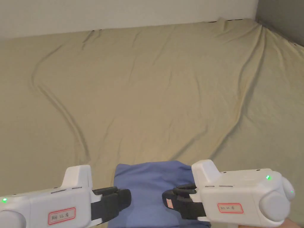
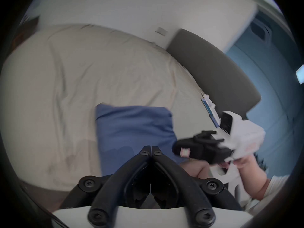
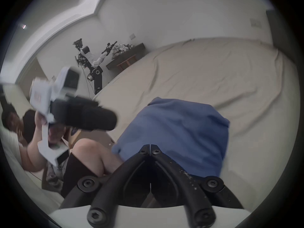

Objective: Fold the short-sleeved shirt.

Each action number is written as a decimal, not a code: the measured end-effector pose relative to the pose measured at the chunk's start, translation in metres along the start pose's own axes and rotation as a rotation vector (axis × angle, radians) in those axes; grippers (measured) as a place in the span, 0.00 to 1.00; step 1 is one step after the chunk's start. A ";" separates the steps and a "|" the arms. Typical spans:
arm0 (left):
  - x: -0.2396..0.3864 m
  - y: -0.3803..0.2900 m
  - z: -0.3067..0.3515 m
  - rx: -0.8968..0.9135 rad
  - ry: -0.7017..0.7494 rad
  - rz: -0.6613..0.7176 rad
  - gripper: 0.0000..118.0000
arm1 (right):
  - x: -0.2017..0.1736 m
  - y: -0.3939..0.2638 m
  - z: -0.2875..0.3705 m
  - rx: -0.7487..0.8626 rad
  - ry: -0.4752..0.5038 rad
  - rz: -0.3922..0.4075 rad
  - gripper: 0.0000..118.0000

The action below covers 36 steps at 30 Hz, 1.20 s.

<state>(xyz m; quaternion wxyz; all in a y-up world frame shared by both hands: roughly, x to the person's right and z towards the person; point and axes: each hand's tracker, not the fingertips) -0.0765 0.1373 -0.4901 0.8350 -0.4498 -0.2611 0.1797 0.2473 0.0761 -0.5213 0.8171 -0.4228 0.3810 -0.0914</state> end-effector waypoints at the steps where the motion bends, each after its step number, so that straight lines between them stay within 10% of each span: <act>1: -0.015 -0.001 0.000 0.015 -0.002 0.051 0.00 | 0.016 0.005 -0.012 -0.015 0.022 -0.058 0.01; 7: -0.083 -0.001 -0.014 0.010 -0.095 0.154 0.00 | 0.092 -0.007 -0.039 -0.064 0.110 -0.409 0.01; 10: -0.114 0.009 -0.027 -0.033 -0.236 0.277 0.04 | 0.099 -0.017 -0.031 -0.050 0.120 -0.403 0.01; 12: -0.134 0.012 -0.044 -0.094 -0.349 0.354 0.24 | 0.106 -0.025 -0.029 -0.042 0.148 -0.450 0.01; 15: -0.150 0.013 -0.073 -0.162 -0.471 0.423 0.83 | 0.107 -0.027 -0.026 -0.041 0.147 -0.454 0.01; 25: -0.136 0.031 -0.135 -0.197 -0.615 0.424 0.83 | 0.106 -0.029 -0.027 -0.033 0.157 -0.454 0.01; 27: -0.125 0.034 -0.146 -0.233 -0.565 0.380 0.67 | 0.106 -0.029 -0.026 -0.029 0.159 -0.458 0.01; 28: -0.122 0.035 -0.154 -0.261 -0.491 0.353 0.34 | 0.105 -0.030 -0.026 -0.026 0.159 -0.460 0.01; 29: -0.124 0.033 -0.160 -0.278 -0.413 0.342 0.24 | 0.103 -0.030 -0.024 -0.024 0.155 -0.453 0.01; 36: -0.146 0.050 -0.110 -0.324 -0.433 0.242 0.22 | 0.067 -0.021 -0.013 0.005 0.170 -0.403 0.00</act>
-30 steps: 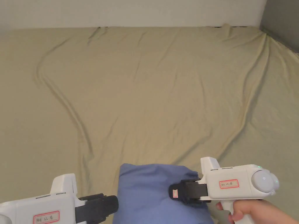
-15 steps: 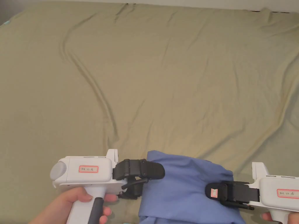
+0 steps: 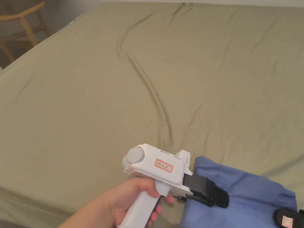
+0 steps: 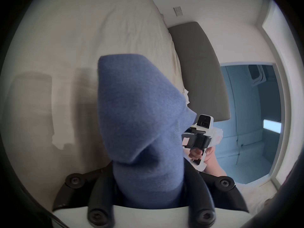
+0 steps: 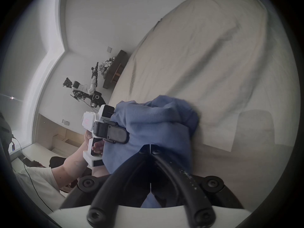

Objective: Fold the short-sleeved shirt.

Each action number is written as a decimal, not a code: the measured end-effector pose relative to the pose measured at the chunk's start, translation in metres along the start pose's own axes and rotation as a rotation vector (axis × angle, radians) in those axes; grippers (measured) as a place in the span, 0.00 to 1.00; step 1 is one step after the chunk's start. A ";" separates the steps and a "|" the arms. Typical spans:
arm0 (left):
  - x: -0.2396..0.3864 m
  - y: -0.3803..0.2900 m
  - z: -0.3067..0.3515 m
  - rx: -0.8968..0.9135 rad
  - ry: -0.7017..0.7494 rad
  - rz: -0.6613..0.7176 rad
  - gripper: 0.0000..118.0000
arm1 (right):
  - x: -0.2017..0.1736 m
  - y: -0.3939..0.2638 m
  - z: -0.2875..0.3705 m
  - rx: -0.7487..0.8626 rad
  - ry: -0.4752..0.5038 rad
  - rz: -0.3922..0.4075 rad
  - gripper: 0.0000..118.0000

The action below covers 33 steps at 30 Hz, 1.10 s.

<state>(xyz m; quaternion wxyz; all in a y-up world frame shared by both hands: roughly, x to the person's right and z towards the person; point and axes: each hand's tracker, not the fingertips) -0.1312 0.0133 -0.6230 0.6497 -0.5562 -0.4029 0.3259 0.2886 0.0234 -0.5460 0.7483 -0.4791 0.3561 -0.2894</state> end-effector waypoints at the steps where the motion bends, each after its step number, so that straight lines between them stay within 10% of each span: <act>1: -0.001 0.000 0.021 0.012 0.017 -0.013 0.22 | -0.006 -0.002 0.001 0.006 0.008 0.007 0.00; 18: -0.078 0.065 0.356 -0.014 1.126 0.017 0.21 | -0.063 0.001 -0.026 -0.012 0.063 0.160 0.00; 25: -0.098 0.077 0.407 0.054 1.261 0.116 0.21 | -0.079 0.003 -0.020 0.015 0.005 0.204 0.00; 27: -0.099 0.075 0.410 0.060 1.291 0.115 0.40 | -0.081 0.003 -0.017 0.020 0.001 0.218 0.00; 29: -0.097 0.073 0.413 0.075 1.364 0.095 0.93 | -0.081 0.003 -0.016 0.023 0.003 0.228 0.00; 33: -0.078 0.068 0.432 0.172 1.330 0.169 0.92 | -0.079 0.003 -0.015 0.026 -0.024 0.242 0.00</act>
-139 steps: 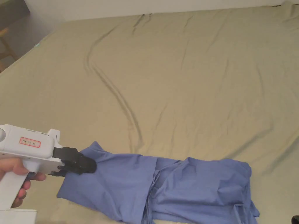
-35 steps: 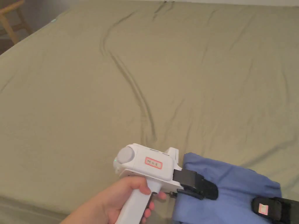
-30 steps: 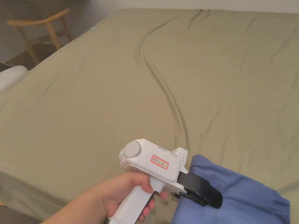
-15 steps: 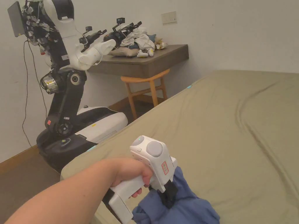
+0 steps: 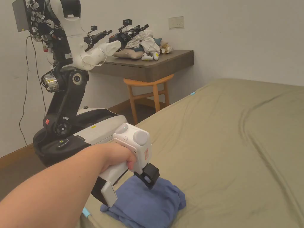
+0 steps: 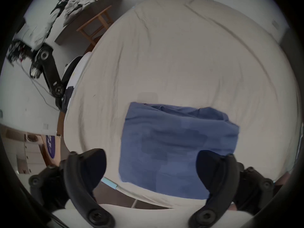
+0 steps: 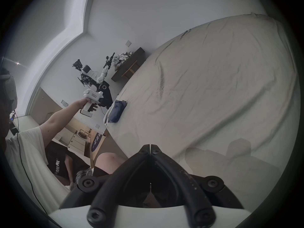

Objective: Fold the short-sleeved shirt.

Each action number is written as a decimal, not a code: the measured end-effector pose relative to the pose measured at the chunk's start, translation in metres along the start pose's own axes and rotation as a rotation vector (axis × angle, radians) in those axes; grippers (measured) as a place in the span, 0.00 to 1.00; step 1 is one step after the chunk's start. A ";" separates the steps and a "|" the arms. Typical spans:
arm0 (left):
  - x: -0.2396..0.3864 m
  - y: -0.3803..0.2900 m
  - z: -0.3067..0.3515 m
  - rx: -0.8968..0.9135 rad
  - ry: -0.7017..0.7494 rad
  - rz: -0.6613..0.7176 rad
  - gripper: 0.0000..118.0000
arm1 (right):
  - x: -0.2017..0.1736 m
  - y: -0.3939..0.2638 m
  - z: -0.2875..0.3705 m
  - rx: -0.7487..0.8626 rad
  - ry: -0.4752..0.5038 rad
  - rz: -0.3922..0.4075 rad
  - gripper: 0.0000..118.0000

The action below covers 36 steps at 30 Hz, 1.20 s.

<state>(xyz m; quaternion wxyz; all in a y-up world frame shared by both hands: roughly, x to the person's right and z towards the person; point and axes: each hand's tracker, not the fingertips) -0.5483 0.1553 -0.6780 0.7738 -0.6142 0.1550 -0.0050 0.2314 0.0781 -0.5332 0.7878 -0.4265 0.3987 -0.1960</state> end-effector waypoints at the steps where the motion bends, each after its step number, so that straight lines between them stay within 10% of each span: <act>1: -0.001 -0.001 0.006 -0.001 0.010 0.000 0.92 | 0.001 -0.001 0.001 0.003 0.002 -0.001 0.00; 8: 0.053 -0.022 0.063 0.220 0.077 0.096 0.84 | 0.006 -0.003 0.008 0.032 0.037 0.025 0.00; 11: 0.127 -0.049 0.072 0.302 0.094 -0.049 0.24 | 0.012 -0.005 0.009 0.042 -0.025 0.049 0.00; 15: 0.224 -0.083 0.082 0.400 -0.062 -0.070 0.00 | 0.020 -0.009 0.022 0.072 -0.127 0.084 0.00; 24: 0.454 -0.145 0.182 0.729 -0.304 -0.161 0.00 | -0.007 0.015 0.071 0.181 -0.737 0.334 0.01; 28: 0.491 -0.167 0.259 0.827 -0.409 -0.107 0.00 | -0.028 0.042 0.105 0.444 -0.792 0.255 0.01; 36: 0.510 -0.223 0.368 1.245 -0.348 -0.132 0.00 | -0.123 0.094 0.160 0.768 -0.900 0.437 0.01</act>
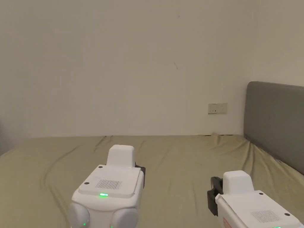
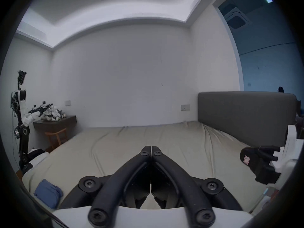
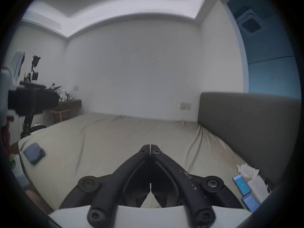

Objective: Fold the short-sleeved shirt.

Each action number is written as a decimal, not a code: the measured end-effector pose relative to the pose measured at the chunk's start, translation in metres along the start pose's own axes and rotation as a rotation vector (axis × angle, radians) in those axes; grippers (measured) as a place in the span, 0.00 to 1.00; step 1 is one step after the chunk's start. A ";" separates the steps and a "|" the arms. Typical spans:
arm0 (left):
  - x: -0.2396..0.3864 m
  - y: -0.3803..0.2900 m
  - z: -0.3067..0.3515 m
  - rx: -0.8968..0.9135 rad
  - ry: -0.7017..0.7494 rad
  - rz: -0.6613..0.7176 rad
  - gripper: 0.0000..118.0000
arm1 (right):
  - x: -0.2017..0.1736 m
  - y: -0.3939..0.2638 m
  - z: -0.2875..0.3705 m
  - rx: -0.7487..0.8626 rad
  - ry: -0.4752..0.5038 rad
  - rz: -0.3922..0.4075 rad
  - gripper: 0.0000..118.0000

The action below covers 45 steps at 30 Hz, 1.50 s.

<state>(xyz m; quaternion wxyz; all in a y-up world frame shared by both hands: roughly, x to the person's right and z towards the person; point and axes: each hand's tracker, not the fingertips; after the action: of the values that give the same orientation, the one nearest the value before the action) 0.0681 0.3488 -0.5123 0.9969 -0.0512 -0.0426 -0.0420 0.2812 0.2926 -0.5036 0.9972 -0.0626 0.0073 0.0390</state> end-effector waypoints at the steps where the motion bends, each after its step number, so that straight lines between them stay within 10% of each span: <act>1: -0.001 0.005 0.008 0.016 0.015 0.019 0.00 | -0.002 0.010 0.000 0.004 -0.004 -0.002 0.01; 9: -0.011 0.003 0.037 0.030 0.063 0.083 0.00 | -0.012 0.040 0.016 0.057 0.002 -0.033 0.02; 12: -0.008 0.005 0.032 0.004 0.079 0.036 0.01 | -0.013 0.039 0.018 0.036 -0.004 -0.010 0.18; 15: -0.013 0.008 0.038 0.050 0.106 0.062 0.27 | -0.012 0.034 0.014 0.016 -0.018 -0.002 0.59; 18: -0.013 0.008 0.034 0.028 0.116 0.061 0.91 | -0.009 0.030 0.012 -0.017 -0.033 -0.013 1.00; 24: 0.002 -0.002 0.042 0.055 0.122 -0.026 1.00 | -0.018 0.027 0.015 -0.034 -0.052 0.052 1.00; 40: -0.009 -0.014 0.052 0.016 0.077 0.059 1.00 | -0.030 0.029 0.035 -0.136 0.105 -0.159 1.00; 45: -0.020 -0.010 0.056 0.029 0.087 0.089 1.00 | -0.043 0.029 0.042 -0.059 -0.019 -0.042 1.00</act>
<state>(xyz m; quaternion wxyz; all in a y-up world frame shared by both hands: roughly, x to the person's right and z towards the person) 0.0432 0.3462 -0.4574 0.9993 -0.0369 0.0024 0.0007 0.2363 0.3234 -0.4650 0.9956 -0.0918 -0.0049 0.0187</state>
